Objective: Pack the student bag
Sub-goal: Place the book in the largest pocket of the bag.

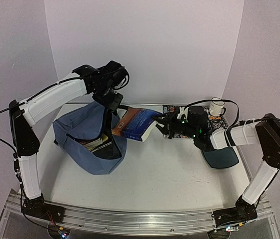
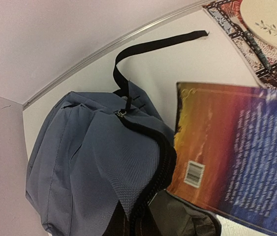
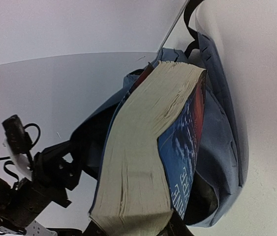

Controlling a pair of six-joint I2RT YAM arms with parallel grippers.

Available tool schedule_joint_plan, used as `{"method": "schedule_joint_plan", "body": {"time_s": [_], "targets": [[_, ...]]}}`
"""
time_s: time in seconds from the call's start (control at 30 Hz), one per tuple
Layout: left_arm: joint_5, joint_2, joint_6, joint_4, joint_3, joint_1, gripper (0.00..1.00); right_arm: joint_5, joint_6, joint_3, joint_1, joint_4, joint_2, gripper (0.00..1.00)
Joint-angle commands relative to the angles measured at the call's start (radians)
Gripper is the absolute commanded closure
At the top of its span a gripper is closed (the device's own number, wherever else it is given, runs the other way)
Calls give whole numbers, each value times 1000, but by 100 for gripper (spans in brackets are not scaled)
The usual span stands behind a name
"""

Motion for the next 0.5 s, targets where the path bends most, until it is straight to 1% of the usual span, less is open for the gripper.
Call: {"method": "schedule_joint_plan", "body": {"time_s": [0.0, 0.1, 0.23, 0.33, 0.47], "targets": [[110, -38, 39, 35, 168, -16, 100, -16, 57, 130, 34, 410, 8, 100], [178, -22, 33, 25, 236, -16, 100, -9, 85, 166, 55, 454, 51, 100], [206, -11, 31, 18, 251, -15, 100, -8, 107, 219, 76, 484, 93, 100], [169, -3, 41, 7, 216, -11, 100, -14, 128, 262, 88, 507, 115, 100], [117, 15, 29, -10, 160, 11, 100, -16, 131, 277, 92, 506, 104, 100]]}}
